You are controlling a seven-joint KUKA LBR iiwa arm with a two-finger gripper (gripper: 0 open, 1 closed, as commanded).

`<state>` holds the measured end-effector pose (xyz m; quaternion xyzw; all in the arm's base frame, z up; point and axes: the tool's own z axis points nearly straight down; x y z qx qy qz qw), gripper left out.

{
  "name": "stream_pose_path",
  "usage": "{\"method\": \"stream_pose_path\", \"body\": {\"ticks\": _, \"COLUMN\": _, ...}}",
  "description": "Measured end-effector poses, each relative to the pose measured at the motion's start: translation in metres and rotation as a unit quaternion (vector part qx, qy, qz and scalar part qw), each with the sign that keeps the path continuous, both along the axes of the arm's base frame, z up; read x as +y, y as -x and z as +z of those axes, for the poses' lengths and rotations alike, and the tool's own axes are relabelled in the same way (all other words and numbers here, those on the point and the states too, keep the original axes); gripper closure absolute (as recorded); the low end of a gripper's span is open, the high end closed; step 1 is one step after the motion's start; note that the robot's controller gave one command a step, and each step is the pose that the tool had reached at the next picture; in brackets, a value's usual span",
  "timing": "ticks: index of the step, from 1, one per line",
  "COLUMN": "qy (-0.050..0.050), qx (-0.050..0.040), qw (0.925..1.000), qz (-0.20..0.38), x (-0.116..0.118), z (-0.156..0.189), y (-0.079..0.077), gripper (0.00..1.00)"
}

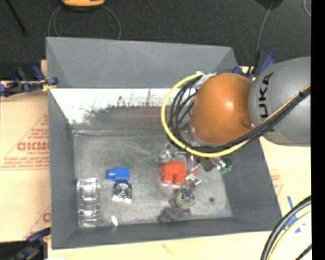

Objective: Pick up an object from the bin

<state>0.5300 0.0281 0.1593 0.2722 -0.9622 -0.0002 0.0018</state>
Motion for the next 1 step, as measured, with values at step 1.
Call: {"method": "stream_pose_path", "body": {"ticks": 1, "qy": -0.001, "qx": -0.0022, "qw": 0.9978, "qz": -0.067, "x": -0.0065, "z": -0.0037, "y": 0.0104, "gripper": 0.0}}
